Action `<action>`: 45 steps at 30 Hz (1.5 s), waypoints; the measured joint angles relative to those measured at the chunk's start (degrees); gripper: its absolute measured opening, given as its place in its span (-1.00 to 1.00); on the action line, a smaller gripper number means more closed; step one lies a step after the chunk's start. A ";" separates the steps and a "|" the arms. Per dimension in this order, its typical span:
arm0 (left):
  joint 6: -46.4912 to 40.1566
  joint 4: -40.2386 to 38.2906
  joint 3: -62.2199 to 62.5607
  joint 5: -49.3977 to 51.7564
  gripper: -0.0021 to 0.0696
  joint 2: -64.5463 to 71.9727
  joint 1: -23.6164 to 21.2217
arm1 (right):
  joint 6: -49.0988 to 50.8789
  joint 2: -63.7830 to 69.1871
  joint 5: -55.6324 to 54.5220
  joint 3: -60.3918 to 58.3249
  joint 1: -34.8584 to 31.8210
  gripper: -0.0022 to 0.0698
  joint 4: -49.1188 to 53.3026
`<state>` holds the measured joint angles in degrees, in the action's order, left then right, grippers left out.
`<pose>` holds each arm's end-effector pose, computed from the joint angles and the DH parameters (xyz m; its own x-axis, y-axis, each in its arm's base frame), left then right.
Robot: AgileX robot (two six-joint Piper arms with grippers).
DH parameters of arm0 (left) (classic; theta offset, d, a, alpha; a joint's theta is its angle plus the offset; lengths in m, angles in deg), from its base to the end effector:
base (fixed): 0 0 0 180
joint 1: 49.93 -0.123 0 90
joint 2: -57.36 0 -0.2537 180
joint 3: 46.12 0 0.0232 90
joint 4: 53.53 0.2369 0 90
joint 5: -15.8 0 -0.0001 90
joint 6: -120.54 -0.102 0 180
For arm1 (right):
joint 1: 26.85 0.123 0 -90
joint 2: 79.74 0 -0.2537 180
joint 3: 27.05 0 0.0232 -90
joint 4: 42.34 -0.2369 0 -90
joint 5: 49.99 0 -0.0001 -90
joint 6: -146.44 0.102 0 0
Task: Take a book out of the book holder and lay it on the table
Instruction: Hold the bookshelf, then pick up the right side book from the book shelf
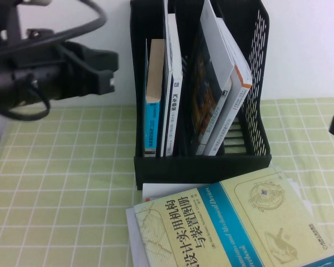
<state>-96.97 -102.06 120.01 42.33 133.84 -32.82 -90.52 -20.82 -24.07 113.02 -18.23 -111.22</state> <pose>0.2468 -0.1118 0.3606 -0.3819 -0.0170 -0.9241 0.5332 0.8126 -0.2353 0.1864 0.0704 0.2967 -0.4019 0.0962 -0.9106 -0.4568 0.8408 0.2905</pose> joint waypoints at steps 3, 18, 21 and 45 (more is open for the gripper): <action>-11.92 -9.39 5.07 4.14 -0.95 6.36 0.00 | -16.47 6.20 -1.11 0.00 0.00 -0.68 -17.23; -31.17 -22.01 18.45 8.34 -0.95 23.27 4.83 | -39.45 32.64 1.33 12.63 5.78 -0.13 -28.74; -32.94 -20.84 22.24 7.74 -0.95 25.34 8.85 | -39.66 36.45 0.16 15.03 7.43 -0.13 -28.76; -17.46 5.23 34.05 4.08 -0.95 35.98 12.68 | -39.04 41.11 -0.15 17.81 8.16 -0.13 -28.86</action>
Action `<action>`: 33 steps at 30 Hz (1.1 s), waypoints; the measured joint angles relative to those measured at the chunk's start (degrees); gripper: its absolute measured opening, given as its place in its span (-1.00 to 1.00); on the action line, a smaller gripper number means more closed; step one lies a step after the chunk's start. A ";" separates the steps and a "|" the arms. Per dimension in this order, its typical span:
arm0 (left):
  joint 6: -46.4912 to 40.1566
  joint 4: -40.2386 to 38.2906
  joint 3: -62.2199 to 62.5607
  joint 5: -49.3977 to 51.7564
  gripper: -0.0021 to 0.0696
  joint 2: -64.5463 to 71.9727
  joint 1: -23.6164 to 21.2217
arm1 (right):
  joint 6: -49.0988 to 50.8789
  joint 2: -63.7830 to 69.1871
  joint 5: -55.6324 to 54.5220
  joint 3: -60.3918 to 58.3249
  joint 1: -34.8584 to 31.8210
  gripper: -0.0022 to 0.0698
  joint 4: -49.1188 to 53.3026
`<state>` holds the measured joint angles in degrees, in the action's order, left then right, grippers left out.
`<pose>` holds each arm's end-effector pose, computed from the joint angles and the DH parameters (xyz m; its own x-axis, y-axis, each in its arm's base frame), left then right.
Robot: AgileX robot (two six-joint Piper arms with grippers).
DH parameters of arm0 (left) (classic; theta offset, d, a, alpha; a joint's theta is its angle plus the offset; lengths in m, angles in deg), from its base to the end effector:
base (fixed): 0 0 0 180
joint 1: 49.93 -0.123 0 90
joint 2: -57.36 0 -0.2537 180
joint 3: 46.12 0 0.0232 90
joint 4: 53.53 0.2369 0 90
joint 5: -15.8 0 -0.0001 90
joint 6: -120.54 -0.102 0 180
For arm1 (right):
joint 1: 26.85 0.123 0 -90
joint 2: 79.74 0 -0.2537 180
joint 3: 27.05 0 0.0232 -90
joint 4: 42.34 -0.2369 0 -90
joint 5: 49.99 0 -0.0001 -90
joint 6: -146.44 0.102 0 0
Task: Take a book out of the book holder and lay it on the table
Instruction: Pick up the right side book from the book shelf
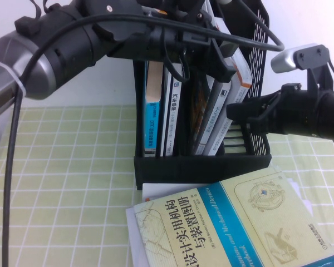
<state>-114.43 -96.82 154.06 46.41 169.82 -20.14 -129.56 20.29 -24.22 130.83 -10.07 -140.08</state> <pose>0.3474 -0.2400 0.3299 -0.1574 0.3866 -0.9087 0.8134 0.5726 0.1027 0.3109 0.1397 0.2226 -0.4834 -0.1033 -0.8693 -0.6021 0.7601 0.2445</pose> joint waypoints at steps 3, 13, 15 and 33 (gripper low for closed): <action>0.09 0.24 0.00 0.00 -0.95 0.00 0.00 | 1.17 1.76 0.10 1.69 0.04 -0.13 0.00; 0.09 0.35 0.00 -0.10 -0.95 0.00 -0.04 | 2.08 4.00 -0.44 4.17 0.04 -0.20 0.00; 0.23 0.47 0.00 -0.10 -0.95 0.00 -0.04 | 0.73 3.89 -0.34 4.17 0.04 -0.32 0.00; 5.78 3.62 -0.27 3.12 -0.95 -2.77 -1.94 | -4.11 -5.89 -0.53 4.20 0.04 -0.54 0.90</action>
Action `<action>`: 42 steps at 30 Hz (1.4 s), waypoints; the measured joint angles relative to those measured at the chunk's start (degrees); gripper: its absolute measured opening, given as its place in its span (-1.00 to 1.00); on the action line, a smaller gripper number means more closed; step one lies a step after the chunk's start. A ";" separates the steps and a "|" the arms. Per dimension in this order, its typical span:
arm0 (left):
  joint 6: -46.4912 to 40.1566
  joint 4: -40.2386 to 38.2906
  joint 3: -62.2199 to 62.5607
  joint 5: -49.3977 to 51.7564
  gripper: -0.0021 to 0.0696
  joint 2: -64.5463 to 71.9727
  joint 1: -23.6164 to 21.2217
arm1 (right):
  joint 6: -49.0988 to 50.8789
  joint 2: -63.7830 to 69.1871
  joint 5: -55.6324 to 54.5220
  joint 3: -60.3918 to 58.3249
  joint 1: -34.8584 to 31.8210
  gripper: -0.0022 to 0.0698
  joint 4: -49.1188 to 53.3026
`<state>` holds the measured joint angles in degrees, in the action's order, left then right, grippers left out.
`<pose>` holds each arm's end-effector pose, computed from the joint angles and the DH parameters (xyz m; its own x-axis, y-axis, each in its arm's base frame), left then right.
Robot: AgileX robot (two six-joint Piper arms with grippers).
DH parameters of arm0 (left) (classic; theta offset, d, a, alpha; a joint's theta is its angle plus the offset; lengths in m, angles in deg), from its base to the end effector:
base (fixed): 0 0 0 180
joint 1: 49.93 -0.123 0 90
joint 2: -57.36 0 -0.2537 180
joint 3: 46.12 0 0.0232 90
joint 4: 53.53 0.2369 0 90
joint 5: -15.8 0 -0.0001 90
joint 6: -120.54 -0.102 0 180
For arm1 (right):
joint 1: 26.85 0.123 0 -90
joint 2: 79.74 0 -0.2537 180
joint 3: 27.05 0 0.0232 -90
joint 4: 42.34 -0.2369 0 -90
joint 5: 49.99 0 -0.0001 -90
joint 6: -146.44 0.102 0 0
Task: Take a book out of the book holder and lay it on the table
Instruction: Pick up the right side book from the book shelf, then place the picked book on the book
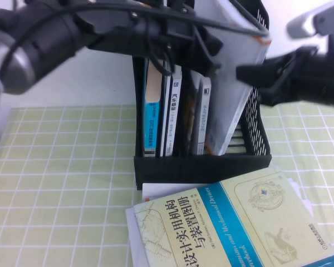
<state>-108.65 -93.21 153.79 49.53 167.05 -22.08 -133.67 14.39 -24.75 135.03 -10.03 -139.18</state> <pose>0.3431 -0.2223 0.3426 -0.2078 0.3761 -0.9030 0.7941 0.6039 0.0688 0.3072 0.1381 0.2788 -0.2800 -0.1268 -0.9516 -0.6589 0.7463 0.0944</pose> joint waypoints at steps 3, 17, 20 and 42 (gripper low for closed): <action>1.47 -1.42 -0.20 4.03 -0.95 -2.39 -2.61 | 2.42 -3.89 0.31 1.08 0.00 -0.57 0.52; 7.24 -3.27 -0.20 25.84 -0.95 -22.90 -20.62 | 36.75 -20.25 32.91 16.22 0.00 -0.60 25.88; 11.73 -0.80 -0.20 31.02 -0.95 -26.48 -21.98 | 40.96 -20.25 43.86 21.59 0.10 -0.60 35.04; 16.10 -3.91 -43.96 22.22 -0.95 -63.23 -22.35 | 60.87 -7.39 39.55 24.67 41.89 -0.60 110.67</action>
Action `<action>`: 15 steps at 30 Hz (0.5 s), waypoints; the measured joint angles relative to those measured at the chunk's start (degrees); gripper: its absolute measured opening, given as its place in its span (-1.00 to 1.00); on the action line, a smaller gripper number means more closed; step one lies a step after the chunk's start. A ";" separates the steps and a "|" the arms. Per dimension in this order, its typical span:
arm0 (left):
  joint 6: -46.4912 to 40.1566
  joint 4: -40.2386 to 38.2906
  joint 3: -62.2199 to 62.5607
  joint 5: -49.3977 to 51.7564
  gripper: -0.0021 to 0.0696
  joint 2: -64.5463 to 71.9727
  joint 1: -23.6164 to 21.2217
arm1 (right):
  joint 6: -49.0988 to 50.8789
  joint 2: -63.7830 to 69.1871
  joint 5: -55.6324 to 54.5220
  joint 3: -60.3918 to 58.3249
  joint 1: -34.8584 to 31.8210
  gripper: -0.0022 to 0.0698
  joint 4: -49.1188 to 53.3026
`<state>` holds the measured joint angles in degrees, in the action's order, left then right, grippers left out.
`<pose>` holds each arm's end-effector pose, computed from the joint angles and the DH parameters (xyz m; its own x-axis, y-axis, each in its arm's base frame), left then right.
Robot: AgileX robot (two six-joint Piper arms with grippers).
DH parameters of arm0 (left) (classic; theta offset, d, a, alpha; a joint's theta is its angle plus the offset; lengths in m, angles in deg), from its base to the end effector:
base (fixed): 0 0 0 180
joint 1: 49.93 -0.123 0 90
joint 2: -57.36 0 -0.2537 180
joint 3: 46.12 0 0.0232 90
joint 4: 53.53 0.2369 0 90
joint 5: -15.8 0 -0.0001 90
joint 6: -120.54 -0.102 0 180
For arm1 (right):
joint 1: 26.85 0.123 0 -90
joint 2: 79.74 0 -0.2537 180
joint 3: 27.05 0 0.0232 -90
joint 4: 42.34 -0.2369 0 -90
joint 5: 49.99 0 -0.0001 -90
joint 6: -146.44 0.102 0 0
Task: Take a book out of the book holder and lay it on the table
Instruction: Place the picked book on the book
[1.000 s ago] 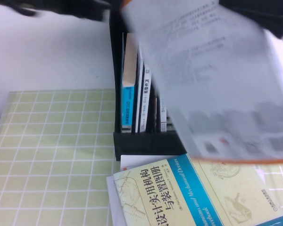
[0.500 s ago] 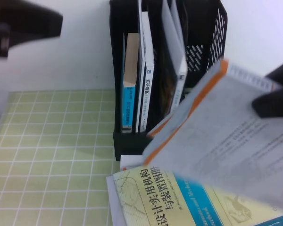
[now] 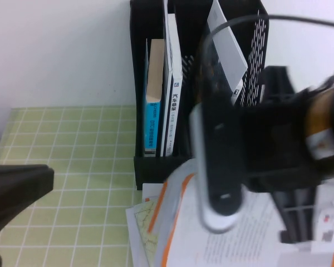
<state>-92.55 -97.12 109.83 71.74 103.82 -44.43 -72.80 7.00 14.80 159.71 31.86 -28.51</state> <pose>0.1089 -0.0691 0.3691 -0.4065 0.1114 -0.9068 0.6211 0.7616 -0.1849 0.1607 0.2219 0.3596 0.2492 -0.9245 -0.2885 -0.8400 -0.0580 -0.5395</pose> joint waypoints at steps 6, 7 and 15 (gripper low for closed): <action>1.60 1.54 -0.37 -0.48 -0.95 -1.28 0.00 | 13.15 8.49 -1.58 -0.10 7.69 -0.60 21.69; 1.69 1.66 -0.37 -0.61 -0.95 -1.28 0.00 | 14.67 9.39 -1.96 -0.10 8.44 -0.60 23.21; 2.43 5.33 -0.37 -0.85 -0.95 -1.28 2.67 | 17.27 13.89 -2.84 -0.14 10.26 -0.60 12.94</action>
<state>-90.13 -91.78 109.46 70.89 102.54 -41.76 -55.52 20.89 11.96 159.56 42.11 -15.57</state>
